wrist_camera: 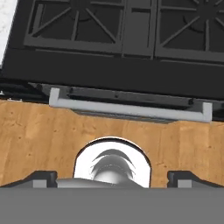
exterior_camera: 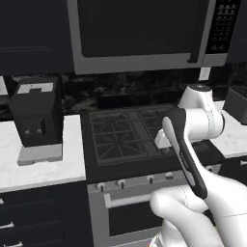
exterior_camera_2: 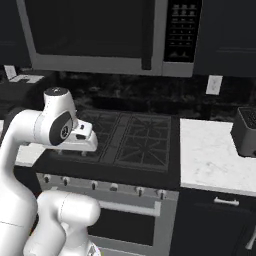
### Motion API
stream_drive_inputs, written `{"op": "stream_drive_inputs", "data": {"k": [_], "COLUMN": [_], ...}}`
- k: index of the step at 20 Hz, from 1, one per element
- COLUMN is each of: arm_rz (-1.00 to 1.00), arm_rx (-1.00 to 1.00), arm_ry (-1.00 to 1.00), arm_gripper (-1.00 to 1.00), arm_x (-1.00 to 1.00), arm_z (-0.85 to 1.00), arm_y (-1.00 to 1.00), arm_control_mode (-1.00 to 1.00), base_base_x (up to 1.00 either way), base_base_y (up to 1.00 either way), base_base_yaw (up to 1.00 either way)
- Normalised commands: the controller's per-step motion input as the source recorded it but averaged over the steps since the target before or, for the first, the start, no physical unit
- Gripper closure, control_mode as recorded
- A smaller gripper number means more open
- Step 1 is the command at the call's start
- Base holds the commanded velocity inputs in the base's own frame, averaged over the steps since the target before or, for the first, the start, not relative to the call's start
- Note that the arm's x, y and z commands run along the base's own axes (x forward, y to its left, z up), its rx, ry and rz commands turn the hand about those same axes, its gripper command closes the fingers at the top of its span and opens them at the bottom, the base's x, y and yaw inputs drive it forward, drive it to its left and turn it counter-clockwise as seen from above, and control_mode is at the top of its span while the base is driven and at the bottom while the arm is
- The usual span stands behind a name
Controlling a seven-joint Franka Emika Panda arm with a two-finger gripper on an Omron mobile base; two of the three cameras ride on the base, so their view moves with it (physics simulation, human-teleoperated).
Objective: Navigate to the stove.
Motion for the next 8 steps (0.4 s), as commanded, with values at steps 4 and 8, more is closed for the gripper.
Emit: {"op": "stream_drive_inputs", "data": {"k": [4,8], "arm_rz": [0.00,0.00], "arm_rx": [0.00,0.00], "arm_ry": [0.00,0.00], "arm_gripper": [-1.00,-1.00], "arm_x": [0.00,0.00], "arm_z": [0.00,0.00], "arm_y": [0.00,0.00], "arm_control_mode": [1.00,1.00], "base_base_x": [0.62,0.66], "base_base_y": [0.02,-0.01], "base_base_yaw": [-0.21,-0.01]}}
